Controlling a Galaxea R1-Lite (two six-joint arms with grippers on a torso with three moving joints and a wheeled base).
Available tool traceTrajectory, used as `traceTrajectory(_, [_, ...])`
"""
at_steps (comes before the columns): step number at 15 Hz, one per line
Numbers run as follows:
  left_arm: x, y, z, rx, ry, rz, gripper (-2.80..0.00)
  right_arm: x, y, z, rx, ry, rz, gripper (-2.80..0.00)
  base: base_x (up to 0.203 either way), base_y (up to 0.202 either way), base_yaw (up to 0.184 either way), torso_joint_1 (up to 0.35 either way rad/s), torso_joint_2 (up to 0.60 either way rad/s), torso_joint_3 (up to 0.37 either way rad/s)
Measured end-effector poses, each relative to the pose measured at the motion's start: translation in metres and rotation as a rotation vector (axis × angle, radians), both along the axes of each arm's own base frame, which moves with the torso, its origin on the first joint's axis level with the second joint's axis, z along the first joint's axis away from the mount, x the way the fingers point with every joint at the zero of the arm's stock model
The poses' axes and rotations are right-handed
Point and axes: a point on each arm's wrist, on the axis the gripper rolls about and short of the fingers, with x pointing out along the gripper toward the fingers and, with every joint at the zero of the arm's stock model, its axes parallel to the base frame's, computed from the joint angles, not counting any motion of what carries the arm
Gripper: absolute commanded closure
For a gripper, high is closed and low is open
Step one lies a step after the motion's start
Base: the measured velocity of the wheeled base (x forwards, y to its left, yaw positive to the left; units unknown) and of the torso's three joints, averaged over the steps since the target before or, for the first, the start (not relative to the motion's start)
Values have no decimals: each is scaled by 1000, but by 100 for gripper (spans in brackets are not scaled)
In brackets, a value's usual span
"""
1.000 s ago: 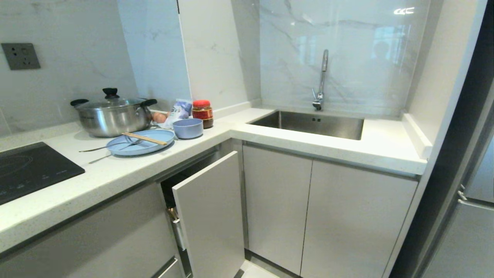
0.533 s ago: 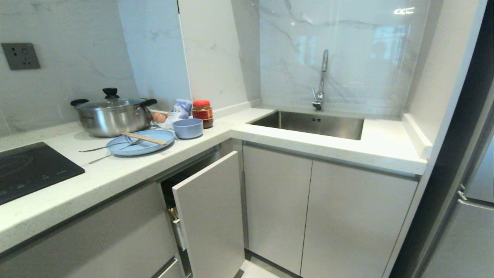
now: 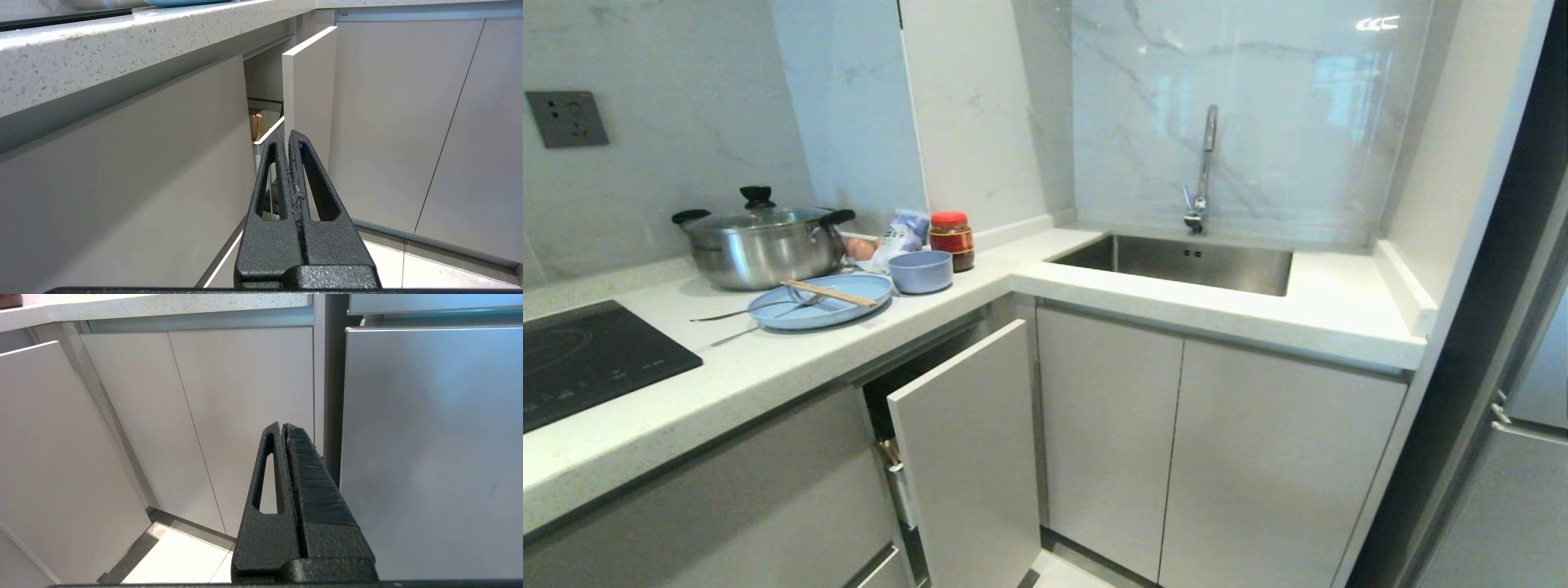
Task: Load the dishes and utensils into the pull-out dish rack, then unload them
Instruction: Open the cupboard
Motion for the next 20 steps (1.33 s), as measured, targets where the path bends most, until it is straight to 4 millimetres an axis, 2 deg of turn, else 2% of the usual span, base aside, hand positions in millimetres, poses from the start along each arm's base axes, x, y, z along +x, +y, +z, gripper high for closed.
traceTrajectory(4, [0,0,1,-21,-4,10,0,0,0,0,0,0,0,0,0,0,0,0,0,0])
traceTrajectory(6, [-5,0,15,-22,-36,13,0,0,0,0,0,0,0,0,0,0,0,0,0,0])
traceTrajectory(8, [-22,0,51,-22,-114,16,0,0,0,0,0,0,0,0,0,0,0,0,0,0])
traceTrajectory(12, [-70,1,148,3,-237,7,0,0,0,0,0,0,0,0,0,0,0,0,0,0])
traceTrajectory(14, [-74,1,202,28,-251,0,0,0,0,0,0,0,0,0,0,0,0,0,0,0])
traceTrajectory(15, [-69,1,228,37,-255,-2,0,0,0,0,0,0,0,0,0,0,0,0,0,0])
traceTrajectory(17, [-40,1,276,53,-231,-20,0,0,0,0,0,0,0,0,0,0,0,0,0,0])
traceTrajectory(18, [-20,0,294,57,-207,-35,0,0,0,0,0,0,0,0,0,0,0,0,0,0])
traceTrajectory(20, [31,-1,317,42,-134,-65,0,0,0,0,0,0,0,0,0,0,0,0,0,0])
